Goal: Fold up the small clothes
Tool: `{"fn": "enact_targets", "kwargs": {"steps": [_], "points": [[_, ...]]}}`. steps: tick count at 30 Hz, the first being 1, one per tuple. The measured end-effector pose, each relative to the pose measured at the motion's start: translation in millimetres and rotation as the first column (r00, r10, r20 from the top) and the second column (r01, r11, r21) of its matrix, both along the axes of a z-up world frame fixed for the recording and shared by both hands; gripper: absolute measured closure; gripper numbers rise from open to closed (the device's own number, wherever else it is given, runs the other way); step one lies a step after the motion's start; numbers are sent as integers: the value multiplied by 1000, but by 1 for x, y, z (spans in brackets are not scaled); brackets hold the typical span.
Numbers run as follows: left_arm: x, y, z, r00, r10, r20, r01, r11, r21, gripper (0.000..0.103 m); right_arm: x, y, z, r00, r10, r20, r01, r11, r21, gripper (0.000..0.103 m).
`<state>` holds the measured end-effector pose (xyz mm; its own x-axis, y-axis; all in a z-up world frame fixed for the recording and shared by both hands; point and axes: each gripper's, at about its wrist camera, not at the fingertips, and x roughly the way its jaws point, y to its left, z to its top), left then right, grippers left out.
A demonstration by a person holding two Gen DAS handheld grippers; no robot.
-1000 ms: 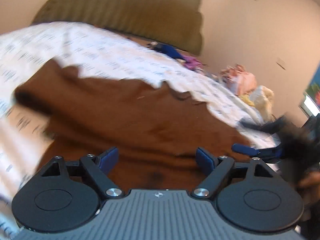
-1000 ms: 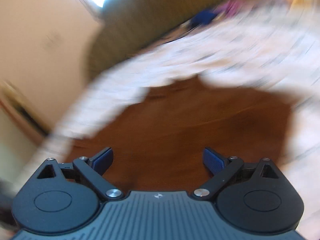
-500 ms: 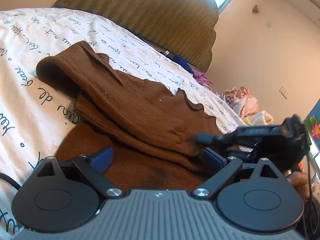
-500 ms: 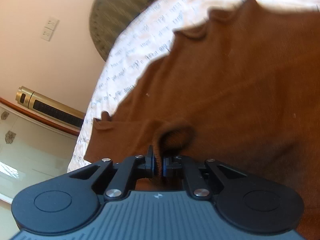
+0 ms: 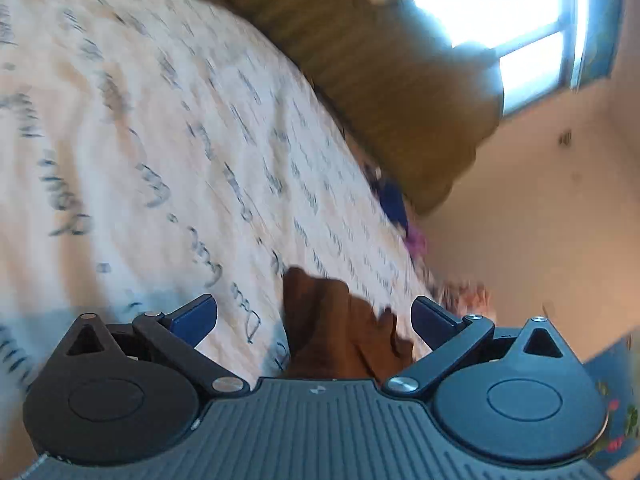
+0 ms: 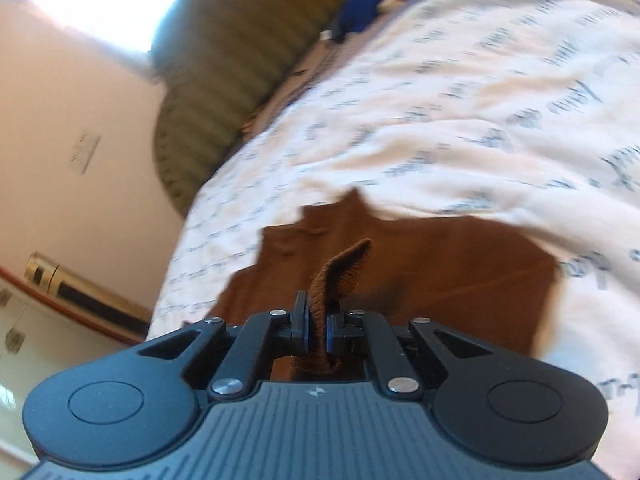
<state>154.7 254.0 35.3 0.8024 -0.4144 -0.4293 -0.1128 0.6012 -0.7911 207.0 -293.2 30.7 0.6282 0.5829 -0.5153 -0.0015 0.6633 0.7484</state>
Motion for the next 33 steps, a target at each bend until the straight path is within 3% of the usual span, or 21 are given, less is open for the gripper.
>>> {"fn": "enact_targets", "kwargs": {"steps": [2,5,7,9,12,15,18,20,21,22,23,25,29,33], "points": [[17,-15,2,998,-65,-19,66,997,44,4,-4,-10,-12,1000,3,-18,-2,1000,16,96],[43,-46,6,989,-132,-67,142,975,171,7,-2,-7,-21,999,27,-31,-27,1000,-7,96],[60,-64,1,976,-170,-134,198,951,239,16,0,-3,-22,999,36,-33,-37,999,-11,96],[70,-65,-4,974,-166,-157,200,952,231,15,0,-4,-19,999,36,-15,-36,999,-5,96],[74,-53,-8,979,-153,-133,171,975,140,5,-1,-19,1,998,-2,65,0,999,37,96],[77,-40,-13,981,-143,-134,153,986,60,3,2,-43,7,996,-62,59,59,997,52,96],[80,-44,-15,980,-139,-143,154,983,101,8,6,-43,3,998,-41,39,40,999,35,96],[83,-54,-12,979,-138,-153,162,974,159,24,5,-35,1,999,-13,45,11,999,37,96],[86,-60,-11,975,-142,-171,176,964,200,59,6,-31,-1,999,-7,44,5,999,44,96],[91,-66,-13,966,-143,-215,197,948,252,101,7,-28,-4,999,-5,38,3,999,47,96],[95,-70,-18,955,-141,-262,218,931,292,97,8,-26,-7,1000,-5,28,3,999,44,96],[91,-77,-11,960,-136,-244,223,899,378,96,8,-25,-10,1000,-9,18,9,999,35,96],[85,-94,13,976,-108,-191,204,768,607,96,3,-36,-9,999,-30,21,30,999,13,96],[91,-99,-6,967,-118,-226,240,723,648,95,1,-39,-42,997,-22,-72,18,998,-55,97]]}}
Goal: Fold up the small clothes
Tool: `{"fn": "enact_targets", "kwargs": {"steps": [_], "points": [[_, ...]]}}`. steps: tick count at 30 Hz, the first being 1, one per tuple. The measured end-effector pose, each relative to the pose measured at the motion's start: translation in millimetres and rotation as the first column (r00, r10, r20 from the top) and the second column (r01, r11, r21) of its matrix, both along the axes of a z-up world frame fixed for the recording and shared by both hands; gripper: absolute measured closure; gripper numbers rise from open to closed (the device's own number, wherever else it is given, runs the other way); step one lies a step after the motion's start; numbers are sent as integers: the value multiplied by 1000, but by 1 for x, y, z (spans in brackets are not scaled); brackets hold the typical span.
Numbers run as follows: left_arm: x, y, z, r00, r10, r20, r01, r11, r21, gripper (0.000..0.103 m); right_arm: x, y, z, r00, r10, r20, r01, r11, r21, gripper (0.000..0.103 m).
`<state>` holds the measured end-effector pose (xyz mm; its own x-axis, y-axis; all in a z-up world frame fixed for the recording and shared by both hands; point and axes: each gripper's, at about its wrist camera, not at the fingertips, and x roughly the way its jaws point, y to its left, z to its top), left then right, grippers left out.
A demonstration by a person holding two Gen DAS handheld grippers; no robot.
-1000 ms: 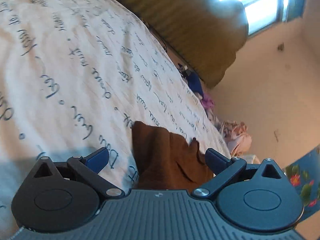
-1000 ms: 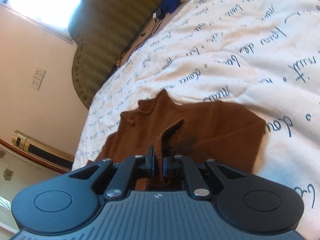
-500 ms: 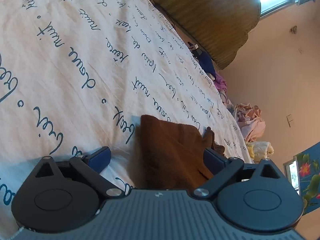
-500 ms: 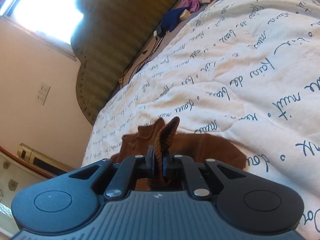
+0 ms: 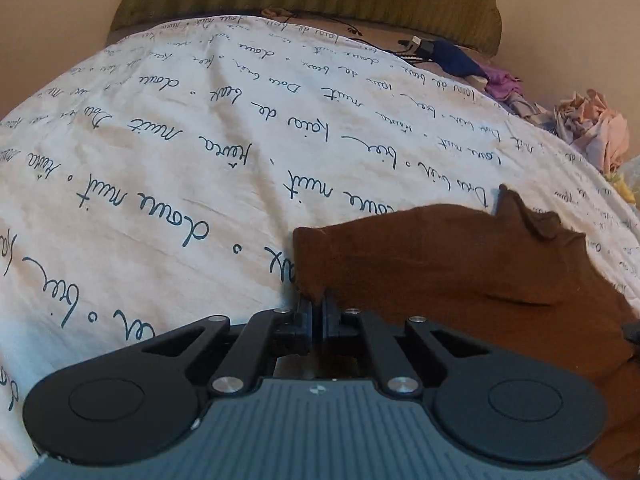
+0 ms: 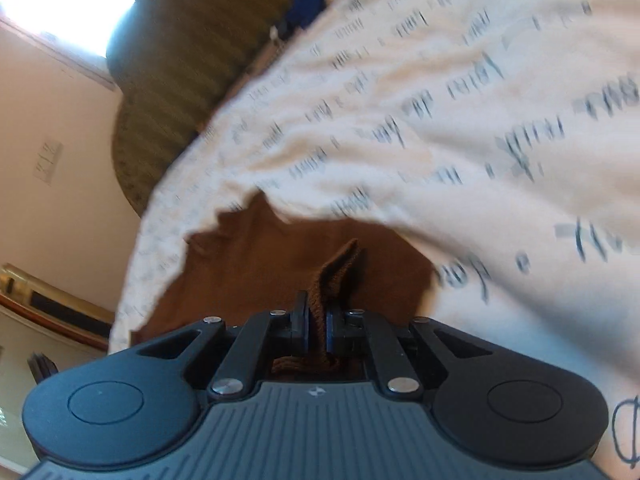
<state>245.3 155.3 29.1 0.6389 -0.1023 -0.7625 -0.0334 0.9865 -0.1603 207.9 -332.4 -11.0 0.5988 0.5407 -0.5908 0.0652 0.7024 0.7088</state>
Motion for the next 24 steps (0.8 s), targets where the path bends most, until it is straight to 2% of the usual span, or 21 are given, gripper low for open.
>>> {"fn": "enact_targets", "kwargs": {"steps": [2,3,5,6,7,8,9,10,11,12,13,15,18,20,21,22,24], "points": [[-6,-7,-3,997,-44,62,39,996,76,92,-5,1,-5,999,-7,40,6,1000,14,97],[-9,-10,-4,995,-59,84,49,992,113,86,-7,1,-5,998,-16,57,15,1000,17,97],[-16,-7,2,992,-71,107,58,991,118,80,-9,2,-4,997,-18,78,17,1000,10,94],[-20,-2,8,992,-54,117,42,993,109,76,-10,0,0,998,-14,69,14,1000,6,92],[-28,1,17,990,-27,139,11,993,115,76,-12,-4,6,998,-30,60,30,1000,4,88],[-35,3,29,984,-2,179,-20,992,123,73,-19,-9,15,995,-72,76,73,997,-9,81],[-43,2,40,973,4,231,-33,992,120,66,-28,-12,27,984,-117,131,122,992,-34,70],[-48,-4,50,962,0,275,-28,995,98,53,-37,-12,39,968,-143,208,159,985,-65,63],[-50,-12,58,953,1,302,-24,997,70,47,-42,-8,49,950,-148,275,177,981,-84,44],[-48,-24,61,949,4,316,-22,998,53,35,-43,1,58,937,-132,325,172,980,-99,33],[-44,-41,61,947,-1,322,-18,998,55,27,-40,14,62,934,-106,342,157,980,-124,33],[-32,-78,52,947,-20,321,-16,994,107,26,-25,47,65,937,-37,347,118,969,-215,34],[-7,-114,19,965,-36,258,-12,983,182,26,-1,87,44,955,11,296,102,925,-366,35],[15,-114,-17,992,-18,124,-13,969,246,25,7,100,20,967,38,251,84,885,-459,35],[12,-106,-29,986,-37,161,-7,965,263,14,5,103,9,962,77,263,72,855,-514,36],[9,-98,-33,984,-46,172,-8,955,297,7,-2,106,5,949,121,290,64,830,-555,36],[8,-83,-32,986,-55,157,13,965,260,6,-5,104,5,946,157,282,39,812,-583,36]]}}
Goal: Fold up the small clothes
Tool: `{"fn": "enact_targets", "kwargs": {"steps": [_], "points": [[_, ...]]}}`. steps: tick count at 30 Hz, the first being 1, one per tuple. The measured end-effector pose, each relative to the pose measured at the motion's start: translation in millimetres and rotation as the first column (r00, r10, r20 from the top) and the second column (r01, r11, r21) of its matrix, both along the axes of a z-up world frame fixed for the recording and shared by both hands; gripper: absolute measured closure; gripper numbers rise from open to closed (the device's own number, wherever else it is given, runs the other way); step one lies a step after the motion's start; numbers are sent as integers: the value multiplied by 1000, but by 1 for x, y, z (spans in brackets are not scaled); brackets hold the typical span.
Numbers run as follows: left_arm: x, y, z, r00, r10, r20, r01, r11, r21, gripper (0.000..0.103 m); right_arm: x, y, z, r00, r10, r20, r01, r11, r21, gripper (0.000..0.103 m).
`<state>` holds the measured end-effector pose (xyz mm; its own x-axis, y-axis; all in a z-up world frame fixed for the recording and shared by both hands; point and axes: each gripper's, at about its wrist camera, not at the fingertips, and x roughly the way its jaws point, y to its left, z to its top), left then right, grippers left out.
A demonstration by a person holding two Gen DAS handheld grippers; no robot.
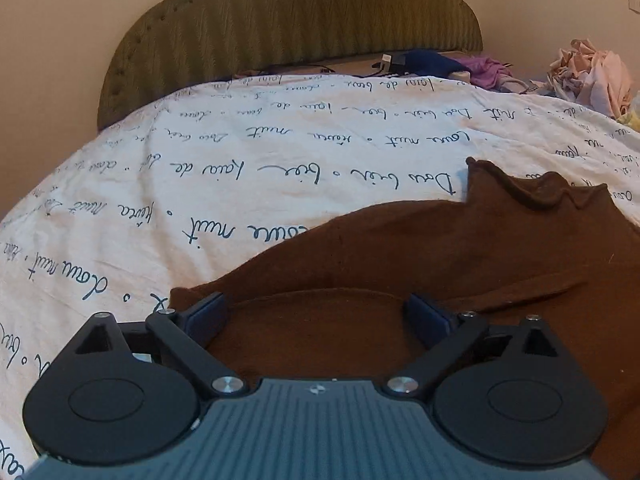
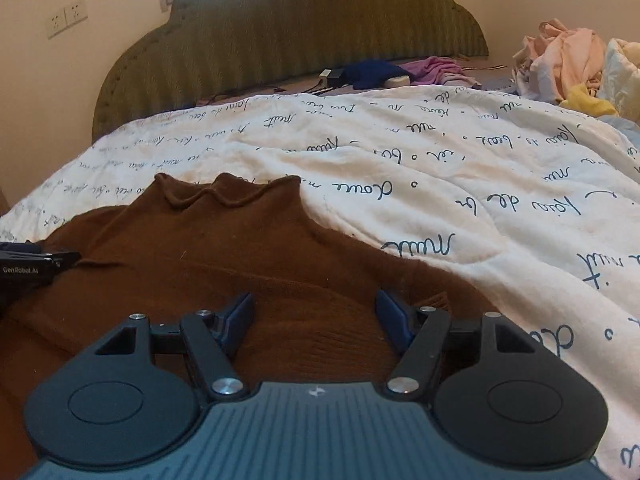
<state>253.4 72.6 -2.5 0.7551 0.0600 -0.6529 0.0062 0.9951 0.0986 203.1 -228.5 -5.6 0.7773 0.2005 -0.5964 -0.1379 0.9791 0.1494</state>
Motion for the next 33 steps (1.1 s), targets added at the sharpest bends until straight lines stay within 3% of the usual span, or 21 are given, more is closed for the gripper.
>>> {"fn": "enact_targets", "kwargs": {"steps": [5,7,9,11,12,15,17,18,19,20,21,22,25,26,29,32,33], "points": [[-1,7,6,1000,-12,-18,12,1000,21,3,6,-3,0,1000,17,2,-17,1000,-16,36],[-14,6,16,998,-58,-36,59,998,31,10,0,-7,10,1000,20,-19,-20,1000,10,35],[-36,5,32,994,-107,-22,106,994,-22,19,-15,-16,30,1000,-9,-1,9,997,74,35],[-45,-3,46,990,-142,26,144,983,-117,17,-30,-20,47,998,-8,70,-2,989,145,31],[-46,-14,52,986,-156,51,162,979,-125,15,-28,-17,52,997,3,80,-17,984,175,26],[-32,-58,57,980,-172,97,176,984,-29,9,2,11,53,1000,18,20,-22,980,200,25],[-9,-75,38,987,-155,45,153,987,41,9,29,30,41,999,-2,-45,10,987,163,25],[5,-76,21,992,-124,-22,125,990,70,7,40,36,31,996,-36,-86,47,991,128,25],[12,-71,5,994,-108,-31,109,992,61,0,49,39,18,988,-78,-133,90,992,89,25],[10,-63,2,996,-92,11,92,996,15,0,46,42,10,992,-91,-84,96,994,54,23],[13,-54,3,996,-87,-12,86,996,-26,0,42,45,4,995,-82,-59,83,996,17,21],[13,-50,5,998,-67,-15,66,997,-27,0,38,48,4,996,-76,-49,75,997,-9,21],[-5,-50,13,998,-65,23,63,995,78,2,22,47,14,994,-91,-57,87,994,-69,21],[-17,-49,19,997,-70,32,67,994,81,3,12,44,18,993,-106,-51,101,991,-82,21],[-55,-41,31,988,-150,45,151,988,-24,1,-23,40,22,998,-65,-21,64,996,-54,21],[-64,-43,7,982,-189,2,188,982,27,0,-47,43,8,1000,-2,-2,2,988,-152,20],[-63,-37,4,983,-185,11,185,983,-5,0,-50,35,4,1000,20,21,-16,990,-143,20]]}}
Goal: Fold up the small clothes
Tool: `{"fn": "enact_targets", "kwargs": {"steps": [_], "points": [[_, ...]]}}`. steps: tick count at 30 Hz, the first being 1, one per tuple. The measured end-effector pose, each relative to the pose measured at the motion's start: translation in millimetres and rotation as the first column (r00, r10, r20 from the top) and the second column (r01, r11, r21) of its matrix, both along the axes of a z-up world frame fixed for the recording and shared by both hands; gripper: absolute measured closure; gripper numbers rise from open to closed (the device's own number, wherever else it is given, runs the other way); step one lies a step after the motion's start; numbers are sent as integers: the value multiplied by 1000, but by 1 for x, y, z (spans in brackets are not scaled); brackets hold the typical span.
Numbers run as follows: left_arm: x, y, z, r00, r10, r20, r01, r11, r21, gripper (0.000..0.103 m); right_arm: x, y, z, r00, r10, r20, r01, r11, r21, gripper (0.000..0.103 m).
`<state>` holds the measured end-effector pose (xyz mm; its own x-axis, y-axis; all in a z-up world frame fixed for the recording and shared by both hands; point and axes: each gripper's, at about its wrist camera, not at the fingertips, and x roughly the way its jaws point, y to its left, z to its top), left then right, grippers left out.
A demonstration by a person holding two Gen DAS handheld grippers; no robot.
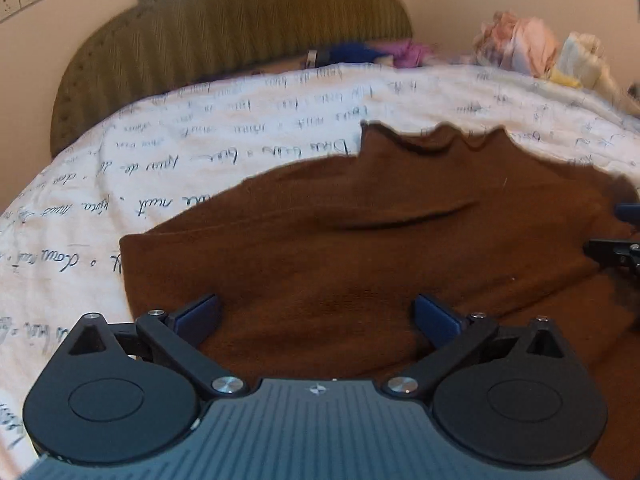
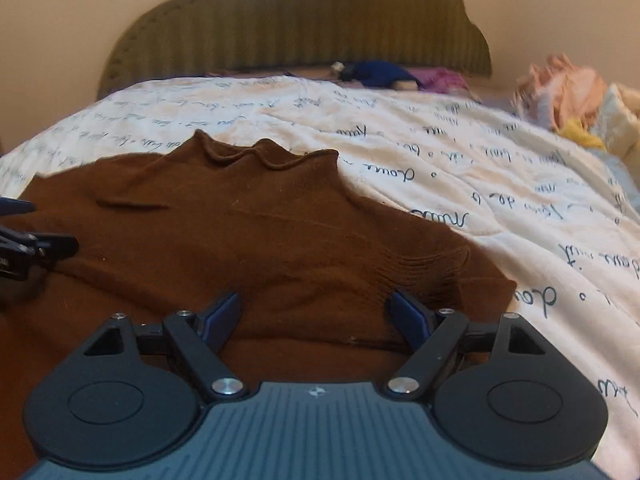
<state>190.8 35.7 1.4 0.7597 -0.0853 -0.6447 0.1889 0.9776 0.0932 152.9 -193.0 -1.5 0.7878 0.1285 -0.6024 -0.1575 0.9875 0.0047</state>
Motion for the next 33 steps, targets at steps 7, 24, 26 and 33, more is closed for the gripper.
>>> {"fn": "enact_targets", "kwargs": {"steps": [7,24,26,33], "points": [[-50,34,46,1000,9,28,-6,994,-108,9,-27,-46,40,996,-60,-67,74,971,227,19],[-80,87,23,972,231,-47,-235,966,-108,94,-83,-55,14,997,-54,-55,58,995,81,95],[-80,89,12,976,215,-32,-217,972,-86,93,-82,-75,6,992,-89,-88,96,991,89,96],[-109,71,18,982,177,60,-177,984,-1,83,-96,-74,4,993,-99,-65,107,985,139,88]]}}
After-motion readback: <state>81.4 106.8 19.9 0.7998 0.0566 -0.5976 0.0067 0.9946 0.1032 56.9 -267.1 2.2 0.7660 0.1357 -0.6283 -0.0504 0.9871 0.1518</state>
